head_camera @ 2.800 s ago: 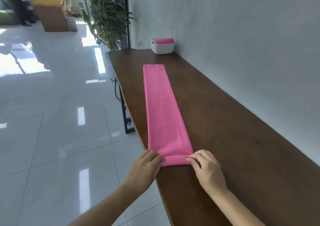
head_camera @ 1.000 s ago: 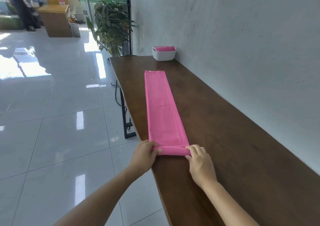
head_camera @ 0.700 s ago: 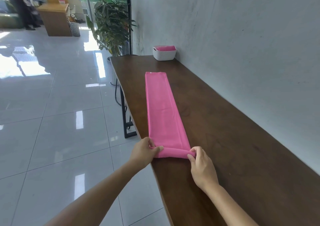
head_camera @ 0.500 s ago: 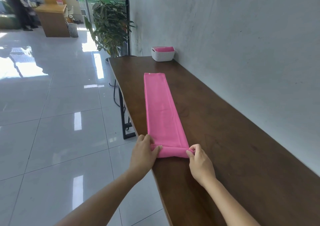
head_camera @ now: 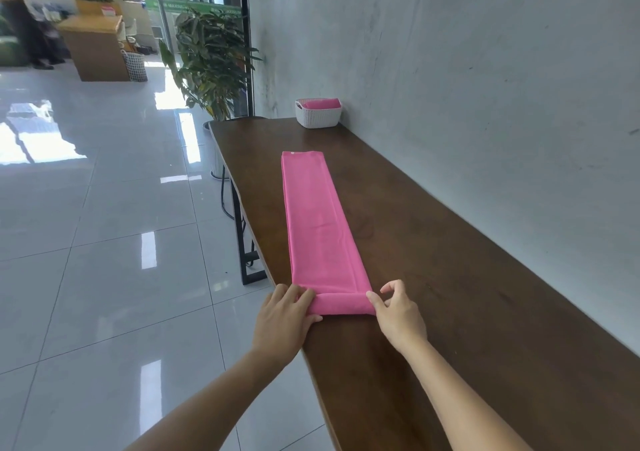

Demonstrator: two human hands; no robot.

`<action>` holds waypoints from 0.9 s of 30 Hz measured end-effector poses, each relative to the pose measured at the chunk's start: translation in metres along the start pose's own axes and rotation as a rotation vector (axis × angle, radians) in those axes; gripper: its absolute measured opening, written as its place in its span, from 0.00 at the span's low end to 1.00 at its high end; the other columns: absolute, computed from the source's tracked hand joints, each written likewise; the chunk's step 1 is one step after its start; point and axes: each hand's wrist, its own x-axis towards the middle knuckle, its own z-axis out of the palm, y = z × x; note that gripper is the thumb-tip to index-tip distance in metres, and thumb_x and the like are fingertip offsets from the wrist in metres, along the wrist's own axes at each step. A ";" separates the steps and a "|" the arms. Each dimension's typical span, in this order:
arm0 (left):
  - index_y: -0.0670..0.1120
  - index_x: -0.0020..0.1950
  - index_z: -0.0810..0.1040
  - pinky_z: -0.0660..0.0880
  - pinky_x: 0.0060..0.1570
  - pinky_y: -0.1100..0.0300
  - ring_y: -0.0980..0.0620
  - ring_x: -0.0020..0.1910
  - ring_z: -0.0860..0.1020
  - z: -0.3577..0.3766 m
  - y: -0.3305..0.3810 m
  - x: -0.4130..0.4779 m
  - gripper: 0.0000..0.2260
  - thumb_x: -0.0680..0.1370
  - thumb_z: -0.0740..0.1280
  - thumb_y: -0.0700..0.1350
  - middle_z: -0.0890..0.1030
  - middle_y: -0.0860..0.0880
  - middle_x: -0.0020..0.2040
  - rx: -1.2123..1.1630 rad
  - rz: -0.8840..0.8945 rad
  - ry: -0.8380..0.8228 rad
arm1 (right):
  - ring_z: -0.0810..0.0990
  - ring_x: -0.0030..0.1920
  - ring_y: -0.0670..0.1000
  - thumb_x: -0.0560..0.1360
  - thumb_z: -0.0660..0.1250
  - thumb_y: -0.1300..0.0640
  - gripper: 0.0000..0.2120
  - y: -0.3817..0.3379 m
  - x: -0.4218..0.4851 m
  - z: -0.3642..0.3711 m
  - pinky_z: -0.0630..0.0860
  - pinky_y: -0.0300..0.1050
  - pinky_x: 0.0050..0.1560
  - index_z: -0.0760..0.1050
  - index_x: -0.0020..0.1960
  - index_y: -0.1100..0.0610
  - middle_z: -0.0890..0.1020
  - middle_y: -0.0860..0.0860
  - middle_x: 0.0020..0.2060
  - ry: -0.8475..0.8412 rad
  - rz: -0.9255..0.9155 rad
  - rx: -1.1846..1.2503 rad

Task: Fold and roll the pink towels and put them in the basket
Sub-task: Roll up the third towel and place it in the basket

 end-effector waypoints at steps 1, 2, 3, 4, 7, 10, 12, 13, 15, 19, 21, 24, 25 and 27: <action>0.54 0.55 0.79 0.78 0.46 0.57 0.52 0.46 0.77 0.000 0.000 0.001 0.18 0.81 0.55 0.63 0.81 0.56 0.49 -0.008 -0.015 -0.004 | 0.76 0.39 0.42 0.82 0.59 0.40 0.13 0.000 -0.004 0.002 0.66 0.37 0.29 0.66 0.58 0.48 0.80 0.46 0.46 0.028 -0.036 -0.025; 0.54 0.54 0.80 0.77 0.45 0.58 0.52 0.45 0.76 0.000 0.001 0.004 0.18 0.82 0.55 0.62 0.81 0.56 0.48 -0.023 -0.035 -0.007 | 0.76 0.38 0.40 0.83 0.57 0.41 0.11 0.000 -0.007 0.004 0.67 0.36 0.29 0.66 0.58 0.47 0.80 0.45 0.46 0.052 -0.076 -0.051; 0.53 0.52 0.81 0.77 0.44 0.58 0.52 0.44 0.76 -0.001 0.001 0.007 0.18 0.82 0.55 0.61 0.81 0.56 0.46 -0.044 -0.062 -0.015 | 0.75 0.38 0.39 0.83 0.55 0.41 0.10 0.001 -0.010 0.006 0.69 0.35 0.30 0.66 0.57 0.46 0.79 0.44 0.46 0.068 -0.113 -0.076; 0.53 0.52 0.81 0.77 0.43 0.57 0.52 0.43 0.75 -0.001 0.002 0.011 0.18 0.82 0.56 0.61 0.81 0.55 0.45 -0.072 -0.095 -0.034 | 0.75 0.39 0.39 0.84 0.53 0.42 0.09 0.002 -0.012 0.007 0.70 0.34 0.31 0.66 0.57 0.45 0.79 0.43 0.48 0.070 -0.145 -0.098; 0.51 0.51 0.80 0.73 0.47 0.57 0.52 0.45 0.73 -0.005 0.002 0.021 0.14 0.81 0.62 0.59 0.79 0.55 0.45 -0.188 -0.223 -0.143 | 0.75 0.42 0.39 0.83 0.52 0.40 0.13 0.005 -0.013 0.006 0.69 0.31 0.33 0.66 0.62 0.45 0.75 0.41 0.54 0.015 -0.202 -0.132; 0.53 0.52 0.80 0.70 0.47 0.57 0.52 0.47 0.73 -0.008 0.002 0.030 0.11 0.81 0.64 0.58 0.75 0.56 0.44 -0.343 -0.392 -0.205 | 0.76 0.46 0.41 0.82 0.56 0.39 0.17 0.007 -0.007 0.001 0.68 0.30 0.33 0.64 0.67 0.45 0.72 0.41 0.58 -0.073 -0.238 -0.164; 0.55 0.52 0.80 0.72 0.48 0.55 0.51 0.49 0.74 -0.005 0.001 0.035 0.10 0.81 0.64 0.58 0.76 0.55 0.44 -0.429 -0.481 -0.247 | 0.76 0.48 0.42 0.82 0.57 0.39 0.19 0.007 -0.001 0.000 0.67 0.30 0.34 0.63 0.69 0.45 0.72 0.41 0.60 -0.095 -0.245 -0.186; 0.55 0.52 0.80 0.74 0.49 0.54 0.50 0.49 0.75 -0.003 0.000 0.038 0.10 0.81 0.64 0.59 0.77 0.55 0.44 -0.461 -0.514 -0.265 | 0.76 0.47 0.42 0.82 0.57 0.39 0.18 0.007 0.002 0.000 0.67 0.30 0.34 0.64 0.69 0.45 0.73 0.42 0.60 -0.095 -0.244 -0.196; 0.56 0.49 0.81 0.78 0.50 0.50 0.51 0.48 0.78 0.003 -0.005 0.042 0.11 0.79 0.65 0.61 0.80 0.55 0.43 -0.522 -0.575 -0.284 | 0.76 0.47 0.43 0.82 0.55 0.38 0.18 0.005 0.006 0.001 0.66 0.31 0.33 0.65 0.68 0.45 0.74 0.43 0.60 -0.096 -0.228 -0.218; 0.56 0.47 0.80 0.80 0.47 0.49 0.53 0.43 0.79 0.003 -0.005 0.046 0.11 0.77 0.67 0.62 0.81 0.56 0.41 -0.563 -0.652 -0.283 | 0.75 0.46 0.46 0.79 0.48 0.33 0.24 -0.001 0.015 -0.002 0.63 0.33 0.33 0.66 0.66 0.46 0.75 0.44 0.58 -0.131 -0.224 -0.262; 0.56 0.48 0.78 0.80 0.48 0.50 0.53 0.44 0.78 0.003 0.000 0.046 0.09 0.77 0.68 0.61 0.80 0.56 0.44 -0.531 -0.663 -0.240 | 0.76 0.47 0.46 0.82 0.51 0.36 0.18 -0.002 0.024 -0.005 0.66 0.35 0.35 0.67 0.64 0.46 0.75 0.44 0.57 -0.175 -0.220 -0.259; 0.57 0.55 0.78 0.76 0.55 0.57 0.55 0.51 0.74 0.001 0.007 0.044 0.08 0.78 0.70 0.56 0.75 0.57 0.52 -0.449 -0.585 -0.093 | 0.76 0.46 0.45 0.83 0.53 0.38 0.15 -0.003 0.037 -0.008 0.70 0.38 0.37 0.69 0.60 0.46 0.77 0.45 0.54 -0.250 -0.194 -0.203; 0.56 0.55 0.79 0.74 0.57 0.57 0.55 0.52 0.72 0.001 0.007 0.044 0.07 0.79 0.70 0.54 0.75 0.57 0.53 -0.414 -0.514 -0.059 | 0.77 0.42 0.45 0.82 0.54 0.37 0.15 -0.005 0.041 -0.008 0.73 0.40 0.38 0.69 0.59 0.46 0.79 0.46 0.50 -0.272 -0.170 -0.173; 0.54 0.53 0.81 0.73 0.58 0.55 0.55 0.53 0.71 0.003 0.004 0.045 0.04 0.80 0.68 0.52 0.77 0.57 0.53 -0.351 -0.362 -0.026 | 0.79 0.32 0.45 0.82 0.55 0.36 0.20 -0.008 0.050 -0.009 0.77 0.44 0.38 0.70 0.64 0.47 0.80 0.47 0.40 -0.320 -0.086 -0.131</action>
